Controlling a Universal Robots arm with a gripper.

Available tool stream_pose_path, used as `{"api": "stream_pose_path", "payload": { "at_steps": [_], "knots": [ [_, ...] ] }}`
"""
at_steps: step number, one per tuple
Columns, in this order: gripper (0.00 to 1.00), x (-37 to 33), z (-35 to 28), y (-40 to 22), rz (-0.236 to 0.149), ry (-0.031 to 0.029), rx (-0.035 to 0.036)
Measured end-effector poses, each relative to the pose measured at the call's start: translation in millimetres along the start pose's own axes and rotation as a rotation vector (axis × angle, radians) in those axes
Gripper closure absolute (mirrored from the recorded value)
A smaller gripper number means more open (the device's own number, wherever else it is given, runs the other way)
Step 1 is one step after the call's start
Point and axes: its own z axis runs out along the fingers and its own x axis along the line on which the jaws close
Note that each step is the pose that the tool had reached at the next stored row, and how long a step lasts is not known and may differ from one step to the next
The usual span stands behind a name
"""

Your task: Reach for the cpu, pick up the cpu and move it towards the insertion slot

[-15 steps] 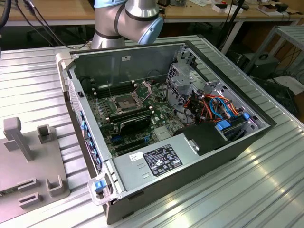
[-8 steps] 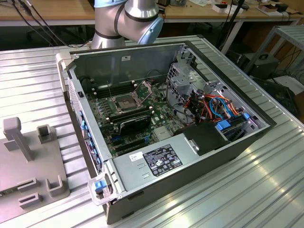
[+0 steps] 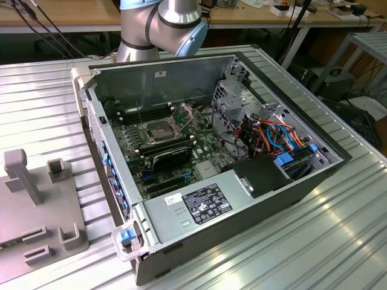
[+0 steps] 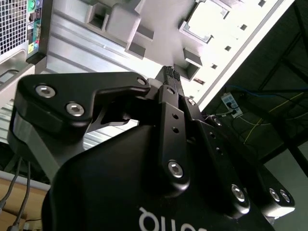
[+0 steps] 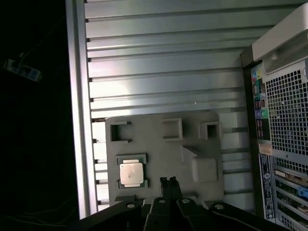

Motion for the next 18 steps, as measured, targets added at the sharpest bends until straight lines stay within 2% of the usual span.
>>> {"api": "stream_pose_path", "payload": {
  "at_steps": [8,10,14,18],
  "knots": [
    [0.89,11.3,0.2,-3.4,0.000,-0.0001,0.0000],
    [0.89,17.5,0.4,-4.1,0.000,-0.0001,0.0000],
    [0.89,25.1,0.7,-4.7,0.000,0.0000,0.0000],
    [0.89,39.5,1.6,-5.9,0.000,0.0002,0.0001]
  ]
}}
